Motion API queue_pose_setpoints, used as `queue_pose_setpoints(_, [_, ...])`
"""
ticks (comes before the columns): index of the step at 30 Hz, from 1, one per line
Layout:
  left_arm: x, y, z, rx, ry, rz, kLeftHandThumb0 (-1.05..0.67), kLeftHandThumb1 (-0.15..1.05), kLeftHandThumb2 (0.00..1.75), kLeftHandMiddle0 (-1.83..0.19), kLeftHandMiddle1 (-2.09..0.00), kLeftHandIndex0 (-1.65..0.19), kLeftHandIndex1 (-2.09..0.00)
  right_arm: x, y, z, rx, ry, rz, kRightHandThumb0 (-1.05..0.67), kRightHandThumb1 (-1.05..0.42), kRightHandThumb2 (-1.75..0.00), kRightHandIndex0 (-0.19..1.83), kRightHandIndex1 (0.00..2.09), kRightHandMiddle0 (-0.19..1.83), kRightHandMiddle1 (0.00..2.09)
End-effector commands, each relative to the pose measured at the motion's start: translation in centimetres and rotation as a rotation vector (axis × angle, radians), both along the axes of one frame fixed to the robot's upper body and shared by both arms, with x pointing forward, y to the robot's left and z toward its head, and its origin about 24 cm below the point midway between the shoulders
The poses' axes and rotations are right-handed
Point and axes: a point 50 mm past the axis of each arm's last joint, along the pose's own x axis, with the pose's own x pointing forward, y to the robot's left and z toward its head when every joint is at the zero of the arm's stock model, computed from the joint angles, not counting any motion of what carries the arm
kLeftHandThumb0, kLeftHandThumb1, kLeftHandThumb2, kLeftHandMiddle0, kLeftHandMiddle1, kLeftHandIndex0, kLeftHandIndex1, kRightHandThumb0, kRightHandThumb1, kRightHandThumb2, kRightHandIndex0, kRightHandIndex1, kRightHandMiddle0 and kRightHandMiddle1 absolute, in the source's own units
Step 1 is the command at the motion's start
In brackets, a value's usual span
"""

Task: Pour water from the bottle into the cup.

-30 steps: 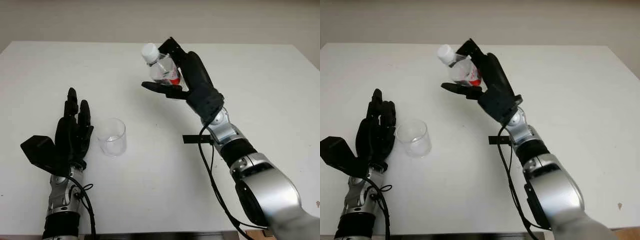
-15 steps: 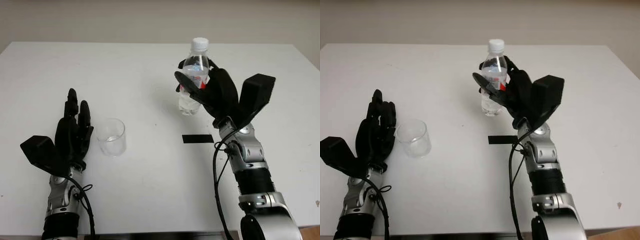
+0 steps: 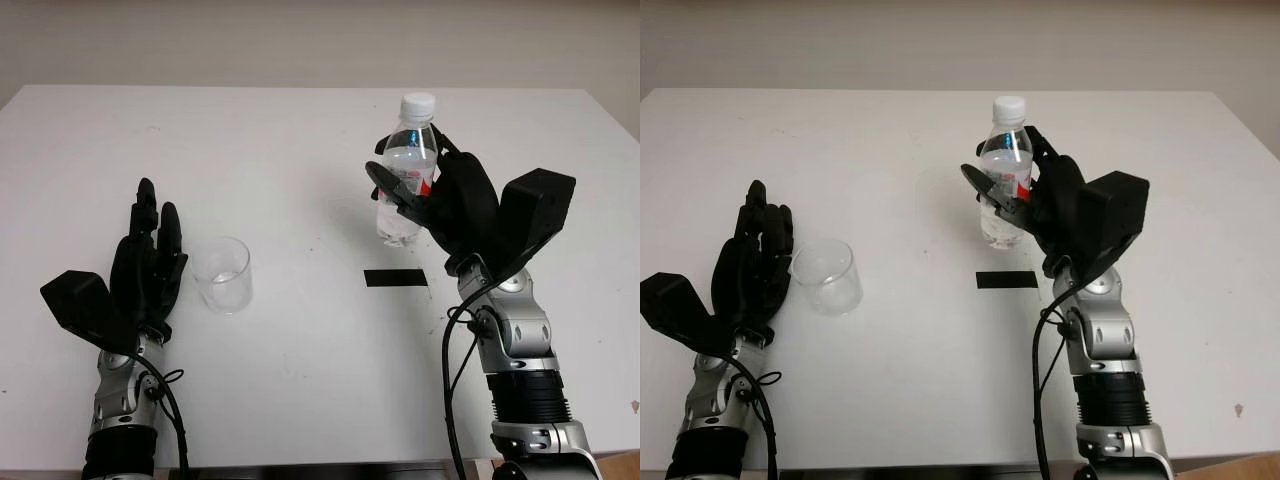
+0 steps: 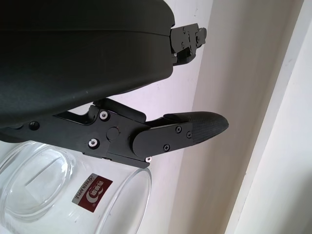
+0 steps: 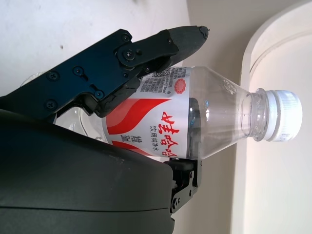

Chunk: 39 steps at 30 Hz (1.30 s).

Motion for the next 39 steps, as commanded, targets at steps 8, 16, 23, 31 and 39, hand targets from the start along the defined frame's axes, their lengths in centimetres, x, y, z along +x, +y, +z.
queue_pose_setpoints(8, [-0.6, 0.4, -0.8, -0.010, 0.039, 0.002, -0.63, 1.05, 0.50, 0.12, -0.06, 0.15, -0.05, 0.2, 0.1, -1.4, -0.038, -0.025, -0.012, -0.39, -1.05, -0.38, 1.40, 2.09, 0.95, 2.09])
queue_pose_setpoints(16, [-0.6, 0.5, -0.6, 0.002, 0.039, 0.002, -0.64, 1.05, 0.49, 0.13, -0.05, 0.15, -0.05, 0.1, 0.0, -2.9, 0.055, 0.037, -0.037, -0.38, -1.05, -0.39, 1.49, 2.09, 1.05, 2.09])
queue_pose_setpoints(23, [-0.6, 0.7, -0.5, 0.008, 0.040, 0.007, -0.63, 1.05, 0.49, 0.12, -0.06, 0.14, -0.06, -0.6, -0.4, -3.3, 0.114, 0.073, -0.048, -0.39, -1.05, -0.40, 1.52, 2.09, 1.08, 2.09])
queue_pose_setpoints(31, [-0.5, 0.8, -0.5, 0.011, 0.043, 0.005, -0.62, 1.05, 0.51, 0.11, -0.06, 0.13, -0.06, -1.4, -0.6, -4.1, 0.167, 0.121, -0.069, -0.38, -1.05, -0.39, 1.52, 2.09, 1.08, 2.09])
queue_pose_setpoints(39, [-0.6, 1.0, -0.4, 0.020, 0.044, 0.010, -0.63, 1.05, 0.50, 0.10, -0.06, 0.12, -0.06, -1.4, -0.8, -4.4, 0.152, 0.122, -0.080, -0.37, -1.05, -0.40, 1.55, 2.09, 1.10, 2.09])
